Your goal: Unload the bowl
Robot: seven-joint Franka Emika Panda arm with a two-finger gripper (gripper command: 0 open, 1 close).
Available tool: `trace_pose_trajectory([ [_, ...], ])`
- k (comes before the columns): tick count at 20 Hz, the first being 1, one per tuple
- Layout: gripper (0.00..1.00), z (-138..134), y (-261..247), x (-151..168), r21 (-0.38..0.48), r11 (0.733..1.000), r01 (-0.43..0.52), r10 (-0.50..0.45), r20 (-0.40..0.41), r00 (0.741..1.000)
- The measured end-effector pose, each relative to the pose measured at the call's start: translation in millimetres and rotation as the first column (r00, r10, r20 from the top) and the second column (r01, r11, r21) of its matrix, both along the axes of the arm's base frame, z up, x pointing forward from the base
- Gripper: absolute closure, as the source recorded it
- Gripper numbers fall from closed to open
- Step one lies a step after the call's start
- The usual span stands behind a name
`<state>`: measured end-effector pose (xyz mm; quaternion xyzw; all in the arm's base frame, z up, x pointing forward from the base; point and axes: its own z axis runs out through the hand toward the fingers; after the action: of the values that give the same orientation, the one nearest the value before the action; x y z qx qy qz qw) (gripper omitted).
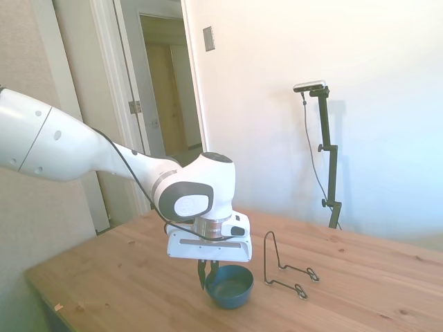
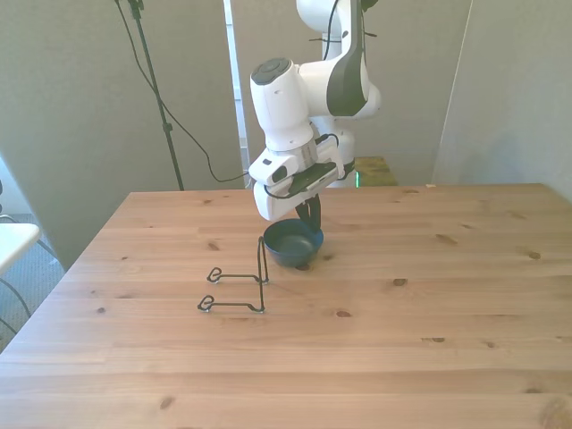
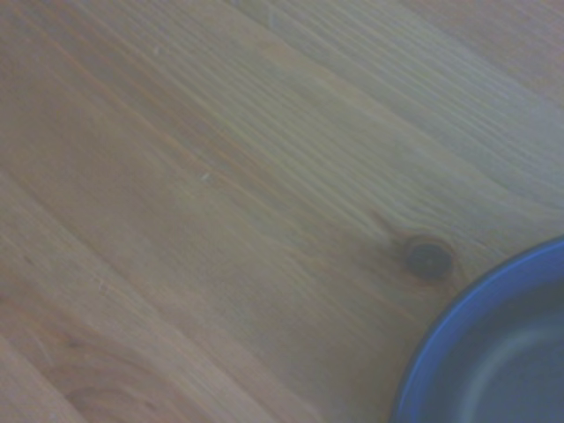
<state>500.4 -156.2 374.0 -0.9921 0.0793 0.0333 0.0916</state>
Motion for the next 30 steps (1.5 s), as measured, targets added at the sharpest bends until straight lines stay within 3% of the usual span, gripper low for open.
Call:
trace_pose_trajectory([
  [15, 0.0, -14, 13, -8, 0.005, 0.987, 0.16, -0.16, -0.016, 0.987],
  [21, 0.0, 9, 19, -20, 0.014, 0.947, 0.321, -0.32, 0.104, 0.942],
  [26, 0.0, 20, 33, -44, 0.031, 0.916, 0.401, -0.402, 0.11, 0.909],
  [30, 0.0, 47, 35, -60, 0.062, 0.896, 0.44, -0.444, 0.155, 0.882],
])
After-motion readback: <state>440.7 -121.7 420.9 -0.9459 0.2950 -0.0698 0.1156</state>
